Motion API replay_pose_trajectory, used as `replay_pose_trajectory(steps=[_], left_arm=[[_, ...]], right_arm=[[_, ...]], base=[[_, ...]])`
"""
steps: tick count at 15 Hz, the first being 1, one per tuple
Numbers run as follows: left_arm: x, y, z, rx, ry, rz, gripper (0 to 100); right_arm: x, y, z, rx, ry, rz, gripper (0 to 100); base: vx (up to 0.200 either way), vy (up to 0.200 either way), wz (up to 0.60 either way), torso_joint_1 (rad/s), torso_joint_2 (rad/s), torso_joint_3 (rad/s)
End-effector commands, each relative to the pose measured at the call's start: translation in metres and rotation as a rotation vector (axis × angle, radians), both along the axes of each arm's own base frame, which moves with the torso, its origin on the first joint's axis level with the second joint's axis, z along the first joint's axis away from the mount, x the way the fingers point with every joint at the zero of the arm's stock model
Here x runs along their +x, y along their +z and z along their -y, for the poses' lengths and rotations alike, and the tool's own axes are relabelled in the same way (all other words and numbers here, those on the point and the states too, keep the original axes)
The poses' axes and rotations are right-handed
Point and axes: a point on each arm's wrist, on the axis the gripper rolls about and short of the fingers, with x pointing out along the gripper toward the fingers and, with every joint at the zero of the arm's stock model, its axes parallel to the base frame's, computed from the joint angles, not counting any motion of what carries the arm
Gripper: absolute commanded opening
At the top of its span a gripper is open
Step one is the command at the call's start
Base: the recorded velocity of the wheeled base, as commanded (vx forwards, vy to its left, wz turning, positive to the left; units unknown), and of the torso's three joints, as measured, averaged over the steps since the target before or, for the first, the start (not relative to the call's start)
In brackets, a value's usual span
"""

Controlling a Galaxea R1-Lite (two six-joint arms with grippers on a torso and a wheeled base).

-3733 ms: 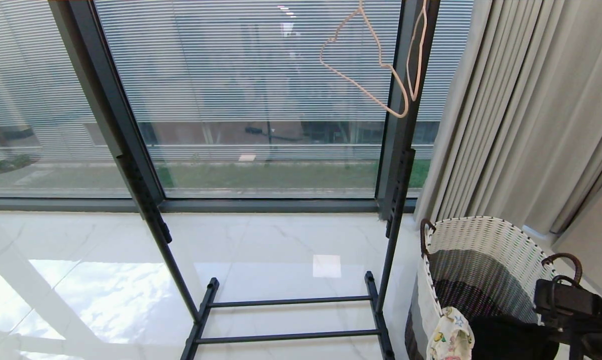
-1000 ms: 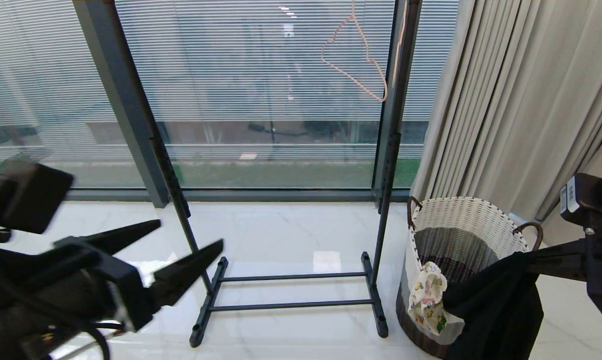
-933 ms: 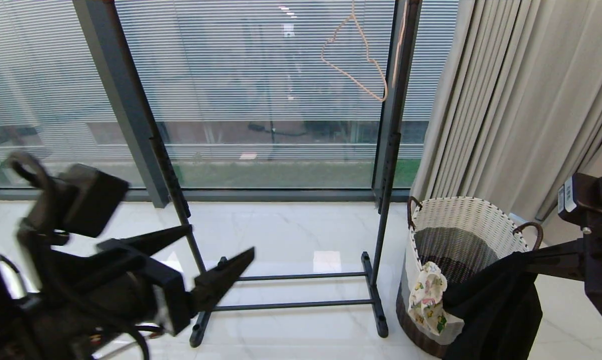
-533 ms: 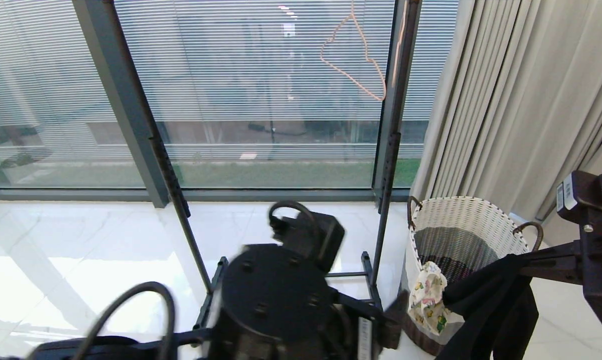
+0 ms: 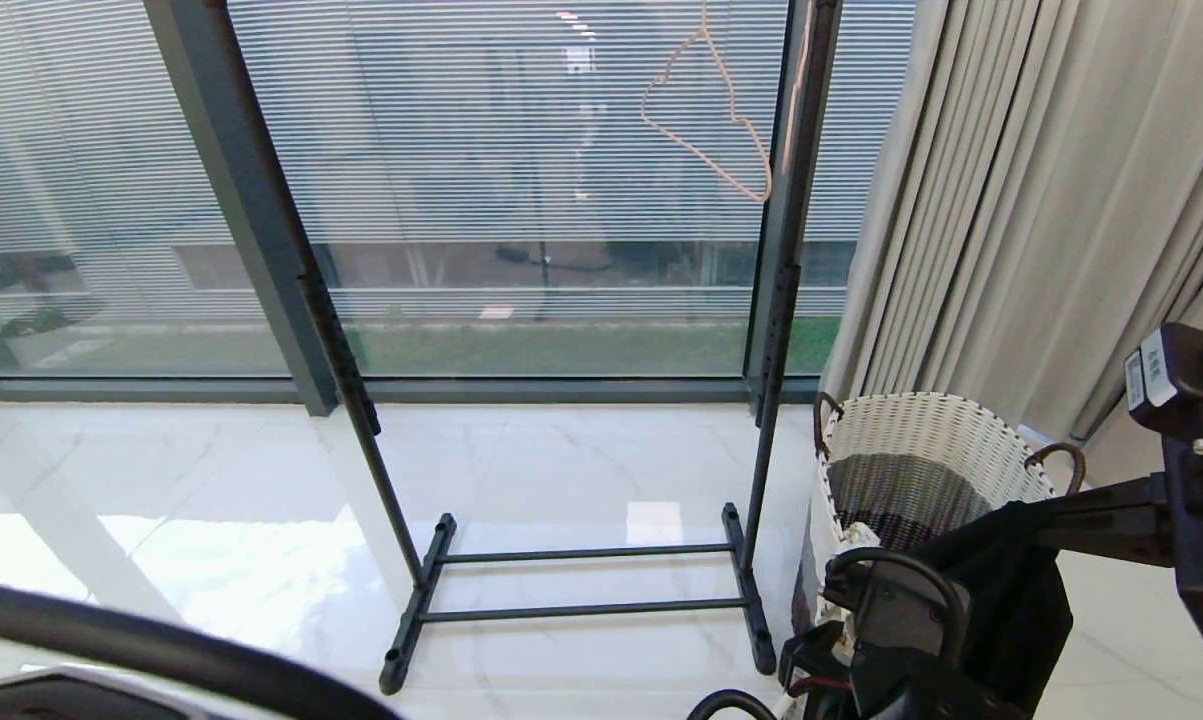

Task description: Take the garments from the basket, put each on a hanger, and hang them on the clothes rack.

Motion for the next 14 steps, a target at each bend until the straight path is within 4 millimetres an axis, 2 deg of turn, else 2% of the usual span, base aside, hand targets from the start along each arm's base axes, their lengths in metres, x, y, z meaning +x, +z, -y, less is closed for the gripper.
replay_pose_trajectory(steps=[1, 3, 6, 9, 12, 14], left_arm=[[0.014, -0.019, 0.011, 0.025, 0.024, -0.007, 100], [0.025, -0.026, 0.010, 0.038, 0.052, -0.009, 100], [0.038, -0.024, 0.009, 0.028, 0.083, -0.002, 100], [0.039, -0.023, 0.018, 0.001, 0.050, -0.009, 100], [0.053, -0.044, 0.016, 0.053, 0.073, -0.017, 100], [0.058, -0.050, 0.012, 0.078, 0.088, -0.019, 100]], right_arm=[[-0.005, 0.003, 0.001, 0.007, 0.007, 0.015, 0], [-0.007, 0.003, 0.002, 0.010, 0.005, 0.020, 0], [-0.008, 0.004, 0.002, 0.012, 0.008, 0.024, 0], [-0.010, 0.004, 0.000, 0.013, 0.029, 0.023, 0], [-0.011, 0.004, -0.001, 0.013, 0.032, 0.023, 0], [-0.011, 0.004, -0.001, 0.013, 0.032, 0.023, 0]], base=[[0.000, 0.000, 0.00, 0.000, 0.00, 0.000], [0.000, 0.000, 0.00, 0.000, 0.00, 0.000], [0.000, 0.000, 0.00, 0.000, 0.00, 0.000], [0.000, 0.000, 0.00, 0.000, 0.00, 0.000], [0.000, 0.000, 0.00, 0.000, 0.00, 0.000], [0.000, 0.000, 0.00, 0.000, 0.00, 0.000]])
